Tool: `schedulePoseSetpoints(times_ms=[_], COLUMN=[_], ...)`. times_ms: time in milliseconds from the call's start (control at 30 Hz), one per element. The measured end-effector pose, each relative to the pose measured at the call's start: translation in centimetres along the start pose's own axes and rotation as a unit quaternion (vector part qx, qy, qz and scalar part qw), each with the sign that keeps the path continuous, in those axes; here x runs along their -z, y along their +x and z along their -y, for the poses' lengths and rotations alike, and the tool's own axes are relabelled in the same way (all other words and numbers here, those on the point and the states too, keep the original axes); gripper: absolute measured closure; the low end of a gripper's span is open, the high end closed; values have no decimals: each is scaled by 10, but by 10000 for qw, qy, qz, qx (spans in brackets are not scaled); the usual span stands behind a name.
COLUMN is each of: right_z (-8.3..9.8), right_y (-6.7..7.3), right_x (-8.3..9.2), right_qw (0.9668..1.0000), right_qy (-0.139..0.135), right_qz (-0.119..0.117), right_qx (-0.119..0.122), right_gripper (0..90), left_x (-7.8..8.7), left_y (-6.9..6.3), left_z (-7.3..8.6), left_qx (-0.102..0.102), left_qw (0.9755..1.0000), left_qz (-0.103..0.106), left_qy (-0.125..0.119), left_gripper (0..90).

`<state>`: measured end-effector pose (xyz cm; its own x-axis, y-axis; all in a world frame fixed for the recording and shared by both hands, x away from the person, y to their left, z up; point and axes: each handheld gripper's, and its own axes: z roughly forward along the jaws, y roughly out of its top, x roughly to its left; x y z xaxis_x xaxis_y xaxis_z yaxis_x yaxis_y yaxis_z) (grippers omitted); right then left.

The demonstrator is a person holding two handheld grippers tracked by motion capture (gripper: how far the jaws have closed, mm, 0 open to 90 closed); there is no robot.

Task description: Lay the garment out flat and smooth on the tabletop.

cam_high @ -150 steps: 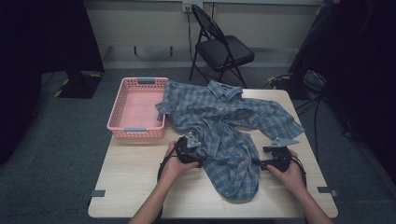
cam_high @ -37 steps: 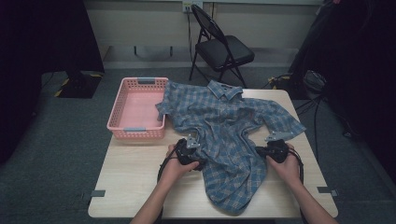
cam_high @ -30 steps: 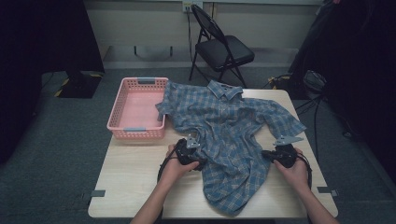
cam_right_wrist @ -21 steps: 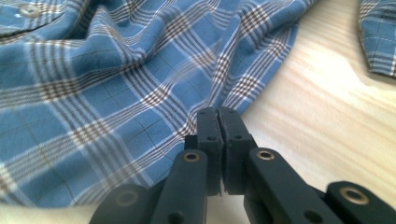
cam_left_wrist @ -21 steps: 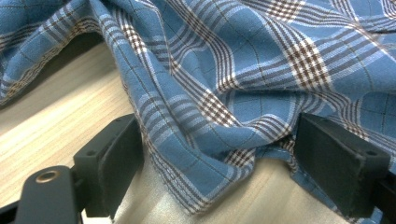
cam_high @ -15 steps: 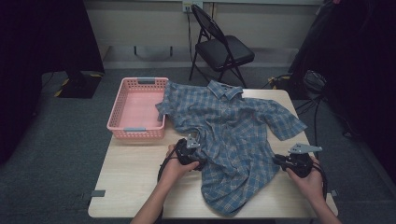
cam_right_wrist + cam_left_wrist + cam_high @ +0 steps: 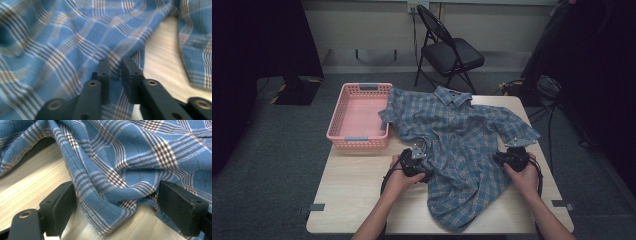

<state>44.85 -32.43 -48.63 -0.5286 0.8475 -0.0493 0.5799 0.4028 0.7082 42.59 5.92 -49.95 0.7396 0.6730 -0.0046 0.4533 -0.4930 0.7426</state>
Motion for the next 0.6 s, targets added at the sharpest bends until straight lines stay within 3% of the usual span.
schedulePoseSetpoints(times_ms=[100, 467, 533, 600], right_z=[5, 23, 24, 25], right_y=[-5, -4, -4, -5], right_x=[3, 25, 29, 31], right_qw=[9999, 9996, 9997, 9993], right_qy=[-16, 64, -24, -226], right_qz=[-148, -232, -220, -279], right_qx=[-62, 139, 104, -40], right_gripper=[900, 900, 900, 740], left_x=[0, 0, 0, 0], left_y=[0, 0, 0, 0], left_z=[0, 0, 0, 0], left_qx=[2, 6, 7, 7], left_qw=[10000, 10000, 10000, 10000], left_qz=[-1, -5, -6, -7], left_qy=[0, 1, 1, 1], left_gripper=[153, 152, 153, 153])
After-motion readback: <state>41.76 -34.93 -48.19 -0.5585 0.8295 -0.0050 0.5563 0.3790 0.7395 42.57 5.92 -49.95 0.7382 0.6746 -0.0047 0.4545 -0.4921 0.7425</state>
